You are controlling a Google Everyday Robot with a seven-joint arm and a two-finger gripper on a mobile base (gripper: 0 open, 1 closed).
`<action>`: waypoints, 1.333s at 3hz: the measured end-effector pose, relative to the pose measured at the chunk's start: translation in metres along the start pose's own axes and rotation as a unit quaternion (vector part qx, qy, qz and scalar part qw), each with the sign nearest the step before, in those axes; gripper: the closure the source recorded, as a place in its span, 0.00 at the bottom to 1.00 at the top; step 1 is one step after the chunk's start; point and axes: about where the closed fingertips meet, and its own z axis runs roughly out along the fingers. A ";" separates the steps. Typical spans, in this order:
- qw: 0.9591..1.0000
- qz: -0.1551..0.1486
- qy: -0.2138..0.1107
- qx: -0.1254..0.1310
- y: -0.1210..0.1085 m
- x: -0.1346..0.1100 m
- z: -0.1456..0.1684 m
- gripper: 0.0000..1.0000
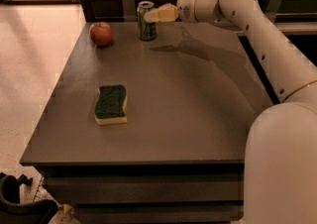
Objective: Move green can near sponge
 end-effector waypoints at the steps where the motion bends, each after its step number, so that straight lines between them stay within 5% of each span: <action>1: 1.000 0.021 -0.013 -0.018 0.010 0.012 0.027 0.00; 2: 0.998 0.038 -0.020 -0.042 0.026 0.027 0.051 0.03; 4: 0.998 0.038 -0.019 -0.045 0.029 0.028 0.055 0.47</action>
Offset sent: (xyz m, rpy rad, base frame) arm 0.0098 0.0679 -0.0576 0.1326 0.0685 0.0994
